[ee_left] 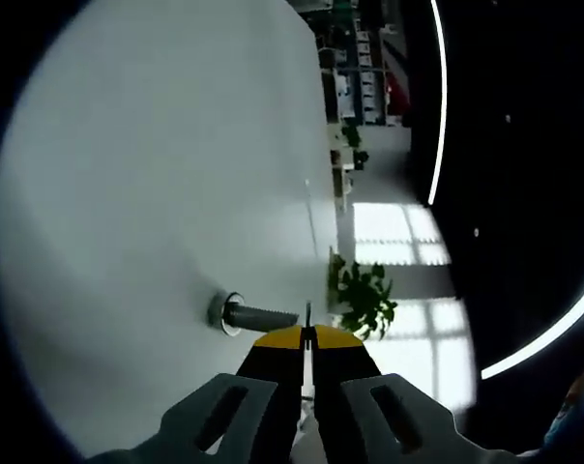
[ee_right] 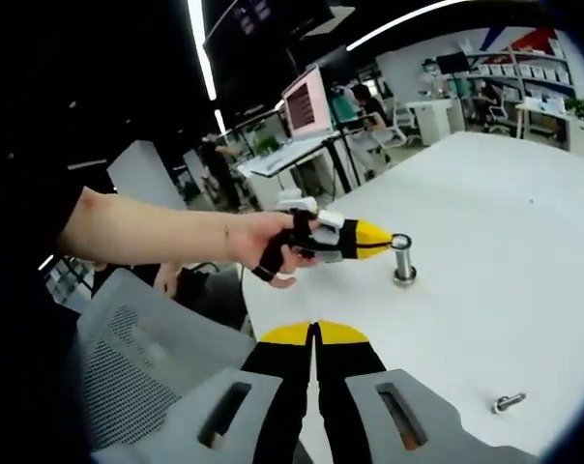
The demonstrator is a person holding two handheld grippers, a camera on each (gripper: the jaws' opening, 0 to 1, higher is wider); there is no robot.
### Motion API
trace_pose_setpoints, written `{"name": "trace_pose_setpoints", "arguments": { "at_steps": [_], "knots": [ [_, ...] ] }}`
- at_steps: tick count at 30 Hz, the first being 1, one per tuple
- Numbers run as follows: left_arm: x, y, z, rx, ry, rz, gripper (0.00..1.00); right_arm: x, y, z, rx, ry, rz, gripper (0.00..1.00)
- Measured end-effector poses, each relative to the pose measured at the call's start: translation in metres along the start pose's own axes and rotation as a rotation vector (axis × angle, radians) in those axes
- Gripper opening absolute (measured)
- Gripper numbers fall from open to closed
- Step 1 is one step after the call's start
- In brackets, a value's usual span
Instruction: Place the washer onto the threaded stud by aligning its center hole with the stud, sliding it down to the base, and recovering from edge contact or off-axis alignment until the washer reaches the visible bottom stop.
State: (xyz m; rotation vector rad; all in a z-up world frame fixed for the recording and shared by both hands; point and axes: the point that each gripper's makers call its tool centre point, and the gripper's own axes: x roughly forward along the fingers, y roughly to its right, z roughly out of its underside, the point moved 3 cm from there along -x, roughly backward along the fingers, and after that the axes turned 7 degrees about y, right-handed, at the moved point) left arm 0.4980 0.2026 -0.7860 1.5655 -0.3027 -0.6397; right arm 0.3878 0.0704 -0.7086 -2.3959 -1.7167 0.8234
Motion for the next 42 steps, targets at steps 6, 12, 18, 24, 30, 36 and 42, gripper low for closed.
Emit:
{"name": "trace_pose_setpoints", "arguments": {
  "at_steps": [6,12,18,24,30,36,42],
  "knots": [
    [0.001,-0.006,0.001,-0.002,-0.010,-0.005,0.00,0.000,0.001,0.000,0.003,0.000,0.002,0.03],
    [0.005,-0.010,-0.003,-0.008,-0.003,-0.006,0.00,0.000,0.001,0.002,0.002,-0.005,0.002,0.03],
    [0.004,-0.012,-0.001,-0.018,0.003,-0.001,0.00,0.001,0.001,0.003,0.005,-0.009,0.000,0.03],
    [0.005,-0.011,-0.002,-0.056,0.032,0.018,0.00,0.001,0.001,0.003,0.005,-0.011,0.000,0.03],
    [0.003,-0.017,0.000,-0.098,0.091,0.027,0.00,0.000,0.001,0.001,0.004,-0.005,-0.003,0.03],
    [0.004,-0.024,0.001,-0.120,0.110,0.015,0.00,0.000,0.002,0.001,0.000,-0.005,0.001,0.03],
    [0.008,-0.036,-0.001,-0.069,0.128,-0.032,0.00,0.000,0.002,0.001,0.000,-0.006,0.001,0.03]
  ]
}}
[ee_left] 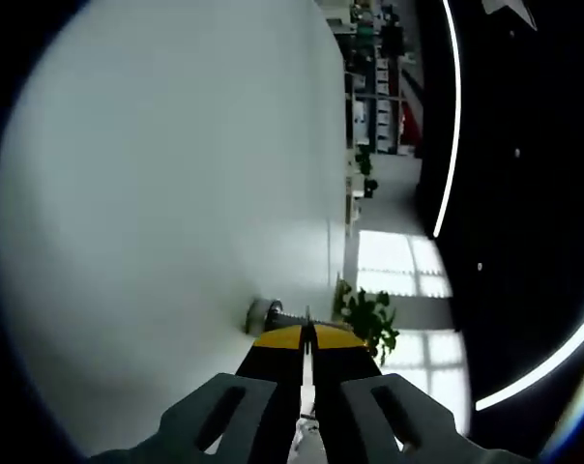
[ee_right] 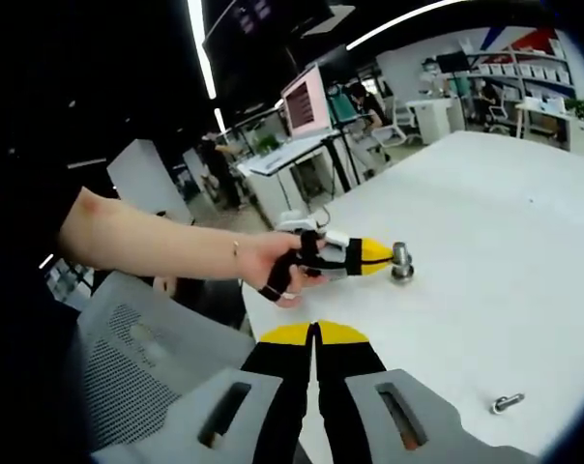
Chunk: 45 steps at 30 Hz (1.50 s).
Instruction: Place the washer onto the threaded stud by aligning its center hole with the stud, sliding it down to the base, and recovering from edge contact or off-axis alignment until the washer reaches the visible bottom stop.
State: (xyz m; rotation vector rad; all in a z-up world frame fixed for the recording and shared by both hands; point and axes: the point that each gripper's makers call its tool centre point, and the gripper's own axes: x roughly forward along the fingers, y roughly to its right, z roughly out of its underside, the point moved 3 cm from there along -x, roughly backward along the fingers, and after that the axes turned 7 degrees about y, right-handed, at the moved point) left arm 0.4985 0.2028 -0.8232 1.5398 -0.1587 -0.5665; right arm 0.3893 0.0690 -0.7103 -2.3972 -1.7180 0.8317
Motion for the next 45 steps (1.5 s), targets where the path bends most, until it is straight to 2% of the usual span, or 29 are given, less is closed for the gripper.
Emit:
{"name": "trace_pose_setpoints", "arguments": {
  "at_steps": [5,7,8,10,11,12,14,15,16,20,22,26,27,28,29,30,32,35,37,38,41,43,45],
  "knots": [
    [0.001,-0.009,0.003,0.054,0.014,-0.060,0.00,0.000,0.000,0.001,0.000,-0.002,-0.001,0.03],
    [0.002,-0.011,0.002,0.141,0.012,-0.070,0.00,0.000,-0.001,0.000,-0.001,-0.001,-0.002,0.03],
    [0.003,-0.008,0.002,0.219,0.000,-0.068,0.00,0.000,-0.001,0.000,-0.002,-0.001,-0.003,0.03],
    [0.002,-0.004,0.003,0.252,0.004,-0.087,0.01,0.000,0.001,0.001,-0.007,-0.007,0.003,0.03],
    [0.001,-0.003,-0.001,0.245,0.037,-0.106,0.05,0.000,0.002,0.002,-0.004,-0.011,0.007,0.03],
    [0.001,-0.001,-0.007,0.273,0.066,-0.075,0.11,0.000,0.003,0.002,-0.003,-0.011,0.011,0.03],
    [-0.006,0.006,-0.015,0.390,0.126,-0.101,0.37,-0.002,0.003,0.000,-0.005,-0.003,0.015,0.03],
    [-0.008,0.014,-0.015,0.416,0.131,-0.078,0.45,-0.002,0.003,-0.002,-0.007,0.001,0.019,0.03],
    [-0.016,0.020,-0.013,0.427,0.117,-0.091,0.50,-0.003,0.004,-0.003,-0.012,0.005,0.023,0.03],
    [-0.032,0.040,-0.010,0.499,0.083,-0.076,0.53,-0.003,0.003,-0.005,-0.015,0.010,0.023,0.03],
    [-0.044,0.063,-0.005,0.618,0.075,-0.033,0.60,-0.003,0.003,-0.007,-0.023,0.014,0.026,0.03],
    [-0.071,0.104,0.011,0.952,0.053,0.017,0.71,-0.005,0.003,-0.010,-0.037,0.027,0.033,0.03],
    [-0.081,0.116,0.011,1.070,0.088,0.012,0.77,-0.006,0.002,-0.012,-0.040,0.033,0.035,0.03],
    [-0.085,0.126,0.010,1.141,0.120,0.022,0.88,-0.006,0.001,-0.014,-0.045,0.036,0.035,0.03],
    [-0.094,0.141,0.013,1.220,0.154,0.045,0.95,-0.007,-0.001,-0.015,-0.057,0.040,0.037,0.04],
    [-0.099,0.150,0.015,1.263,0.167,0.064,0.99,-0.008,-0.002,-0.016,-0.067,0.044,0.039,0.04],
    [-0.116,0.165,0.023,1.371,0.179,0.068,0.98,-0.010,-0.002,-0.018,-0.084,0.052,0.046,0.04],
    [-0.135,0.177,0.033,1.475,0.211,0.051,0.99,-0.015,-0.002,-0.021,-0.096,0.063,0.057,0.04],
    [-0.146,0.181,0.039,1.526,0.222,0.045,0.99,-0.022,-0.004,-0.028,-0.107,0.084,0.065,0.04],
    [-0.153,0.179,0.043,1.552,0.211,0.020,0.99,-0.026,-0.006,-0.034,-0.114,0.109,0.066,0.04],
    [-0.169,0.177,0.049,1.606,0.240,-0.016,0.99,-0.039,-0.008,-0.046,-0.126,0.160,0.086,0.04],
    [-0.178,0.173,0.053,1.604,0.253,-0.025,0.99,-0.053,-0.007,-0.056,-0.116,0.199,0.109,0.05],
    [-0.184,0.167,0.057,1.601,0.259,-0.035,0.99,-0.072,-0.007,-0.058,-0.126,0.220,0.120,0.06]
  ]
}}
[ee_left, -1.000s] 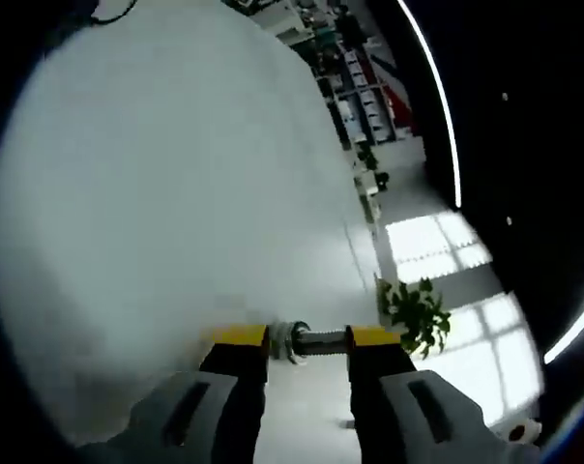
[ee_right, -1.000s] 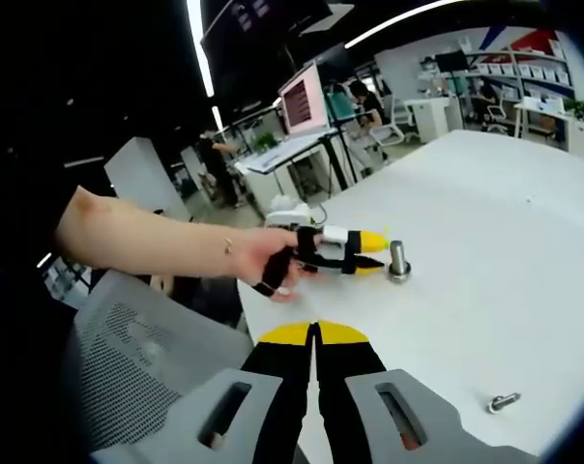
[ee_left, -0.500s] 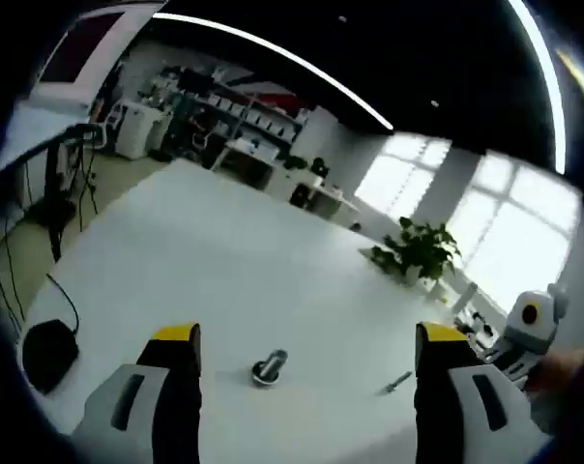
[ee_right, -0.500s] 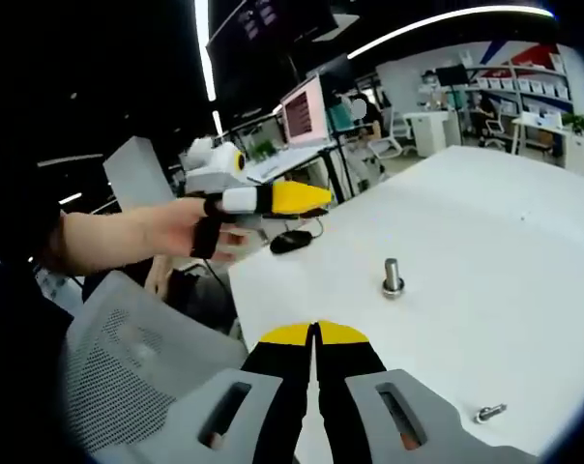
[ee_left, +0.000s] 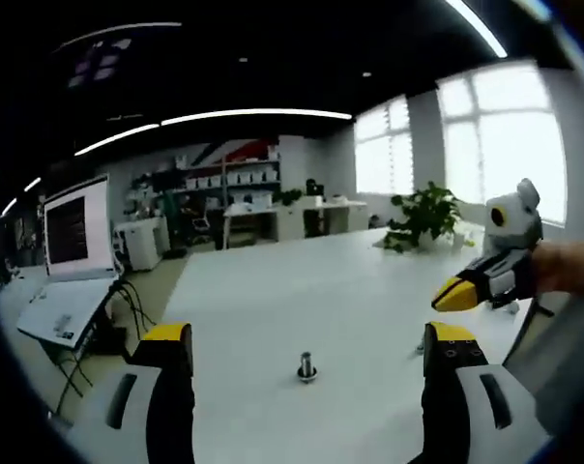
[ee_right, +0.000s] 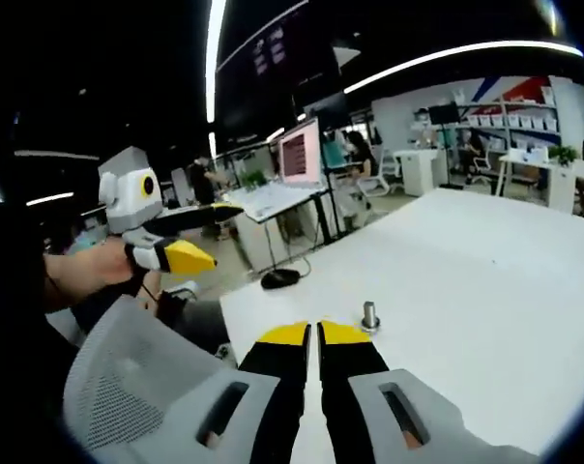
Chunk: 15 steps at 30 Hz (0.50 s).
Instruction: Place the washer onto the threaded stud by aligning its center hole with the stud, sliding it down to the base, and recovering from edge contact or off-axis alignment until the washer reaches the visible bottom stop.
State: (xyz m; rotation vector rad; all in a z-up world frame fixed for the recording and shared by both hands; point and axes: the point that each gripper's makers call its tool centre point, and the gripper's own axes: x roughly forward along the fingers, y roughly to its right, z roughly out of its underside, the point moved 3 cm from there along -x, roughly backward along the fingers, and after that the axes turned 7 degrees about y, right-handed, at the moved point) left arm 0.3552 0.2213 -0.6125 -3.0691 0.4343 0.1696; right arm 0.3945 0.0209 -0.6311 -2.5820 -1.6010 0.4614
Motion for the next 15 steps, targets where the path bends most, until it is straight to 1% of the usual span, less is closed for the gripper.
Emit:
{"name": "trace_pose_setpoints", "arguments": {
  "at_steps": [2,3,4,5,6,7,8,10,11,12,13,14,15],
  "knots": [
    [-0.008,0.002,0.005,0.000,-0.004,-0.012,0.99,-0.023,0.007,0.001,-0.025,-0.004,0.037,0.07],
    [-0.011,0.002,0.008,0.006,-0.006,-0.016,0.99,-0.033,0.013,0.002,-0.045,-0.016,0.066,0.09],
    [-0.015,0.002,0.012,0.020,-0.014,-0.022,0.99,-0.051,0.021,0.004,-0.065,-0.035,0.123,0.13],
    [-0.019,0.004,0.015,0.025,-0.025,-0.025,0.99,-0.062,0.025,0.003,-0.077,-0.030,0.152,0.17],
    [-0.023,0.003,0.019,0.022,-0.030,-0.030,0.99,-0.079,0.029,0.002,-0.073,-0.013,0.188,0.22],
    [-0.025,0.005,0.020,0.017,-0.029,-0.033,0.99,-0.090,0.032,0.003,-0.053,-0.005,0.217,0.25],
    [-0.028,0.005,0.023,-0.001,-0.030,-0.037,0.99,-0.106,0.035,0.008,-0.029,-0.009,0.252,0.28],
    [-0.034,0.007,0.029,-0.010,-0.040,-0.042,0.99,-0.124,0.041,0.016,0.001,-0.020,0.308,0.41],
    [-0.037,0.008,0.031,-0.012,-0.043,-0.046,0.99,-0.132,0.043,0.022,0.005,-0.036,0.337,0.52],
    [-0.039,0.009,0.033,-0.015,-0.045,-0.049,0.99,-0.138,0.043,0.027,-0.008,-0.055,0.366,0.68],
    [-0.041,0.011,0.035,-0.018,-0.045,-0.052,0.99,-0.147,0.046,0.035,-0.034,-0.074,0.410,0.77],
    [-0.042,0.012,0.039,-0.024,-0.043,-0.058,0.99,-0.151,0.046,0.040,-0.050,-0.086,0.429,0.82],
    [-0.042,0.012,0.041,-0.032,-0.041,-0.067,0.99,-0.157,0.045,0.049,-0.056,-0.111,0.441,0.84]
  ]
}}
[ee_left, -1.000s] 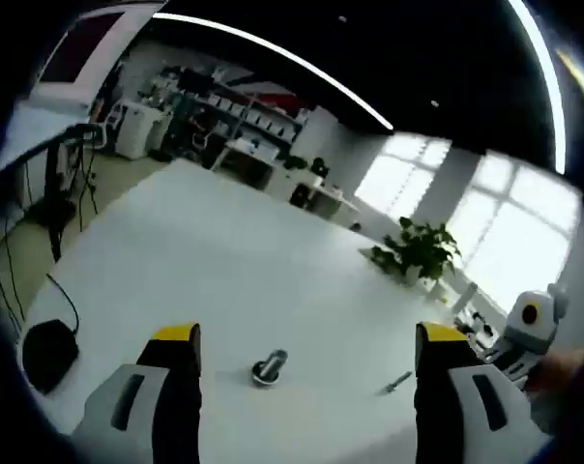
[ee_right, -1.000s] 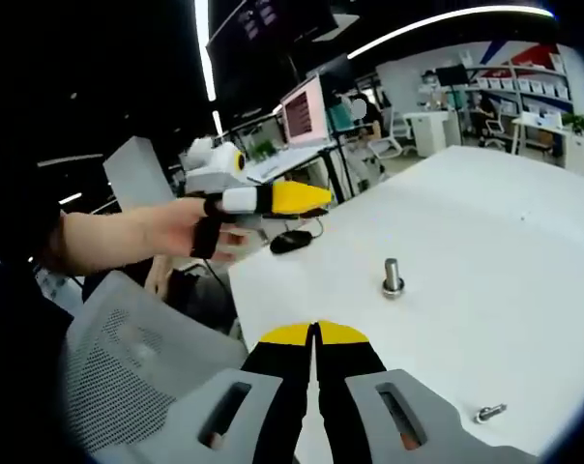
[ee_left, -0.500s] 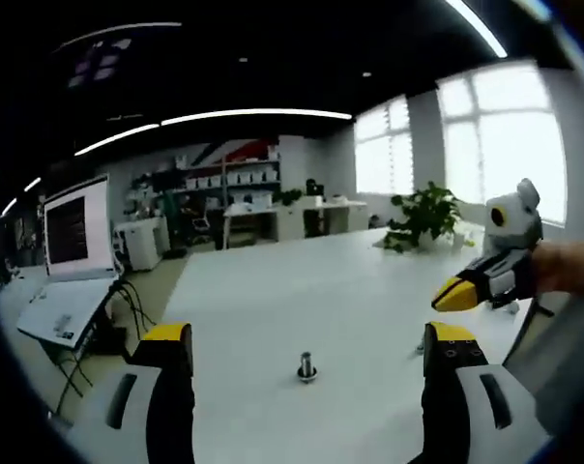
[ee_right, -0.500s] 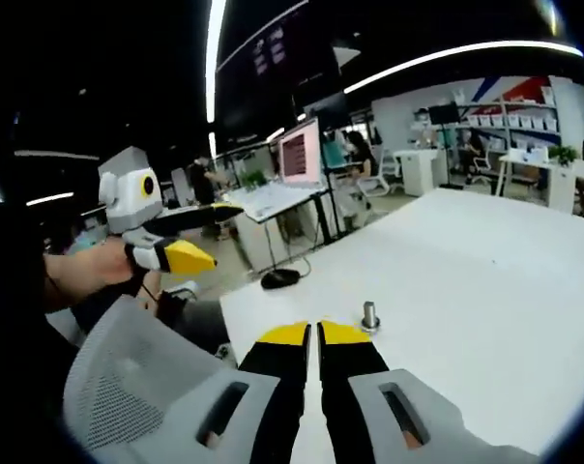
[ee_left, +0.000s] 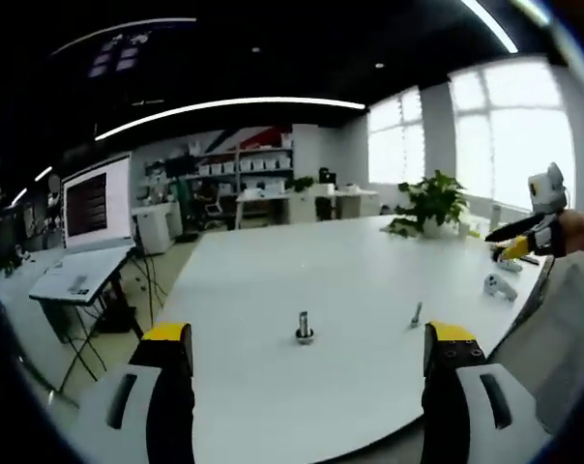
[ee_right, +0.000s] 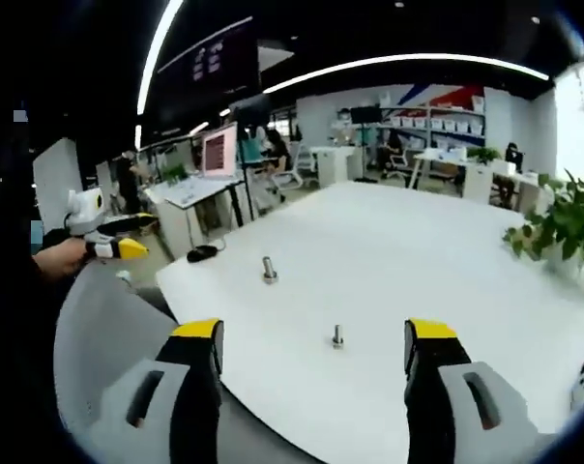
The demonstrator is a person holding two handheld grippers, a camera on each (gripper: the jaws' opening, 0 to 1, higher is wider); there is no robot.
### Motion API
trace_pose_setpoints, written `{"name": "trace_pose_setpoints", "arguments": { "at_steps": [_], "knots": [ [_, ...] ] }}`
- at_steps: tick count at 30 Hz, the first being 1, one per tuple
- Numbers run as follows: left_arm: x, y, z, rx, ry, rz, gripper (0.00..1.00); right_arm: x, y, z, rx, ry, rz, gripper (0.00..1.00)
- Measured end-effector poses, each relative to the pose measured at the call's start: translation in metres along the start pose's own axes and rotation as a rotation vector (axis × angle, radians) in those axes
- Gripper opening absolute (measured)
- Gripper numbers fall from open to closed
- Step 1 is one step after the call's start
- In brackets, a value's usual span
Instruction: Place the washer onto the threaded stud by aligning its center hole with the stud, sliding it down to the base, and recovering from edge contact or off-axis alignment until the washer reaches the visible bottom stop.
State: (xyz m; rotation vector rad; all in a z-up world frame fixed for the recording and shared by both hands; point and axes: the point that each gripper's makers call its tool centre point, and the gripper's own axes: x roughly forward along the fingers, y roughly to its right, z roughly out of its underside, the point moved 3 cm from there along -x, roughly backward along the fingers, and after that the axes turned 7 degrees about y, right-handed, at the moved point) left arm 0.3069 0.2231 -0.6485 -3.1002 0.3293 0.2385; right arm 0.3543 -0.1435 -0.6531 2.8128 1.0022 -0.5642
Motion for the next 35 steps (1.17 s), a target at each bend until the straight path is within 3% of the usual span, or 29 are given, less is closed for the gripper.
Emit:
{"name": "trace_pose_setpoints", "arguments": {
  "at_steps": [2,6,9,12,15,17,18,20,23,27,35],
  "knots": [
    [0.000,0.002,0.006,-0.045,-0.005,-0.009,0.99,-0.005,0.000,0.009,0.013,-0.008,0.019,0.87],
    [0.004,0.009,0.013,-0.047,-0.009,-0.006,0.99,-0.019,0.001,0.031,0.070,-0.019,0.060,0.88],
    [0.005,0.006,0.014,-0.040,-0.019,-0.029,0.99,-0.024,-0.004,0.053,0.135,-0.114,0.105,0.89],
    [0.004,0.007,0.016,-0.025,-0.019,-0.027,0.99,-0.018,-0.013,0.058,0.192,-0.093,0.099,0.89],
    [0.005,0.005,0.016,0.005,-0.022,-0.038,0.98,-0.009,-0.018,0.061,0.194,-0.081,0.128,0.89],
    [0.004,0.002,0.016,0.000,-0.016,-0.046,0.93,-0.014,-0.004,0.070,0.145,-0.149,0.209,0.87],
    [0.004,0.000,0.015,-0.014,-0.009,-0.054,0.91,-0.013,0.001,0.068,0.169,-0.131,0.233,0.87],
    [0.005,0.000,0.012,-0.044,0.021,-0.058,0.90,-0.009,-0.002,0.061,0.209,-0.059,0.212,0.87],
    [0.005,-0.003,0.011,-0.064,0.038,-0.065,0.91,-0.011,-0.003,0.062,0.171,-0.080,0.204,0.84],
    [0.005,-0.001,0.011,-0.079,0.034,-0.054,0.87,-0.010,-0.006,0.062,0.186,-0.082,0.184,0.77],
    [0.005,-0.001,0.012,-0.093,0.035,-0.054,0.85,-0.011,-0.005,0.066,0.208,-0.102,0.203,0.77]
  ]
}}
